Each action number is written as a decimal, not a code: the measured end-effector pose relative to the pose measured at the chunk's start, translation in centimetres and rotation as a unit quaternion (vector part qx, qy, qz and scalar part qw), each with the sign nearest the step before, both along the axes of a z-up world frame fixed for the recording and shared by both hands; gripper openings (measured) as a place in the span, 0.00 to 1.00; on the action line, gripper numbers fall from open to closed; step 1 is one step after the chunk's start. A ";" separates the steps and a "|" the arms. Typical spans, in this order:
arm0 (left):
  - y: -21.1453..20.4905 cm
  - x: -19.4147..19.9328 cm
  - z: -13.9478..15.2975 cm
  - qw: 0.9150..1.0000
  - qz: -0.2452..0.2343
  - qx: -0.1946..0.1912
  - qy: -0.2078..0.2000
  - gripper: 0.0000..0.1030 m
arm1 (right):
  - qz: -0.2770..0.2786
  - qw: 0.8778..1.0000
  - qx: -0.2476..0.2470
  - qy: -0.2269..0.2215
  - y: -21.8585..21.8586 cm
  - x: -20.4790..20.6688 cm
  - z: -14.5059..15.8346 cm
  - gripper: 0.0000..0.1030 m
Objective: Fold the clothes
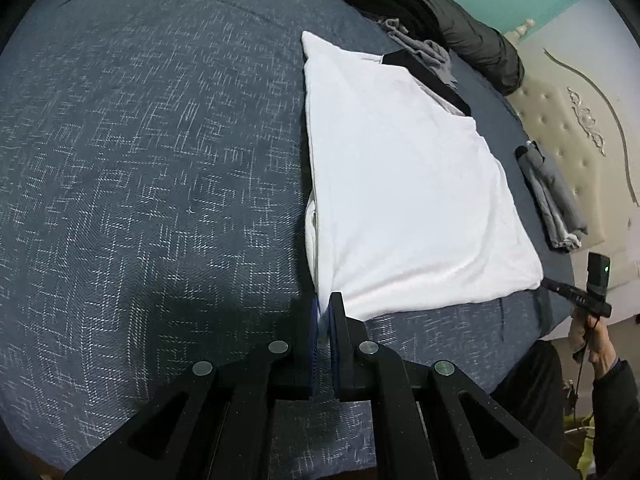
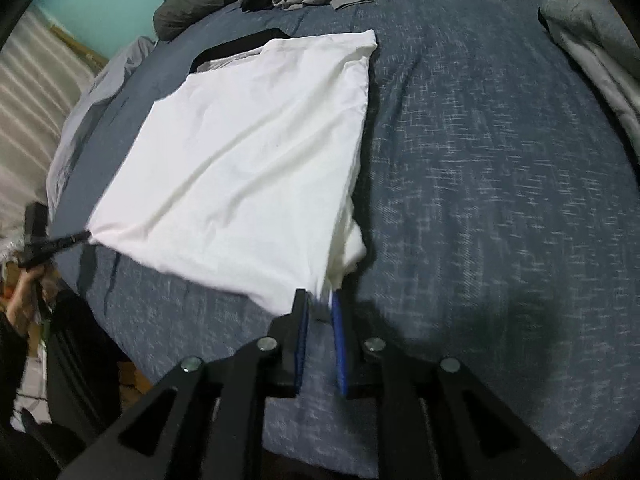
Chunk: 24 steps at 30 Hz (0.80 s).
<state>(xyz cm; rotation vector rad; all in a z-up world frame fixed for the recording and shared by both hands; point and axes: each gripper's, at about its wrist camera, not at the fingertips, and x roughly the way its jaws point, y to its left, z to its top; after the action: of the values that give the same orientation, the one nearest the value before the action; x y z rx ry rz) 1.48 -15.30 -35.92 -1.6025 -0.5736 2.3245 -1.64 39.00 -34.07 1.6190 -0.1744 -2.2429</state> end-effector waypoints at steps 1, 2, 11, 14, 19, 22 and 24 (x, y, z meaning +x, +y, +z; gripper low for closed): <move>0.2 0.0 0.1 1.000 -0.002 -0.002 0.001 0.06 | 0.004 1.000 0.007 0.001 0.1 0.3 0.0 0.19; 0.3 0.1 0.2 1.000 -0.004 -0.004 0.002 0.06 | 0.007 1.000 0.012 0.002 0.1 0.6 0.1 0.21; 0.2 -0.1 0.1 1.000 -0.002 -0.009 0.001 0.06 | 0.037 0.997 0.057 0.022 -1.3 0.7 -1.1 0.25; 0.4 -0.1 0.3 1.000 -0.004 -0.012 0.004 0.06 | 0.056 0.995 0.074 0.025 -1.8 0.8 -1.4 0.08; 0.6 -0.3 0.4 1.000 -0.006 -0.019 0.007 0.06 | 0.052 0.996 0.070 0.036 -0.7 1.2 -0.6 0.03; 0.3 -0.3 0.2 1.000 -0.006 -0.023 0.004 0.06 | 0.055 0.995 0.073 0.041 0.1 1.6 0.0 0.02; 0.3 -0.3 0.1 1.000 -0.004 -0.029 0.003 0.05 | 0.052 0.995 0.077 0.034 0.5 1.7 -0.3 0.02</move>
<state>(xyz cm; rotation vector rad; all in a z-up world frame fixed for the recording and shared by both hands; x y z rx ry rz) 1.16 -15.04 -35.85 -1.6194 -0.5016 2.3604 0.04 39.49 -34.42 1.5852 0.1013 -2.2762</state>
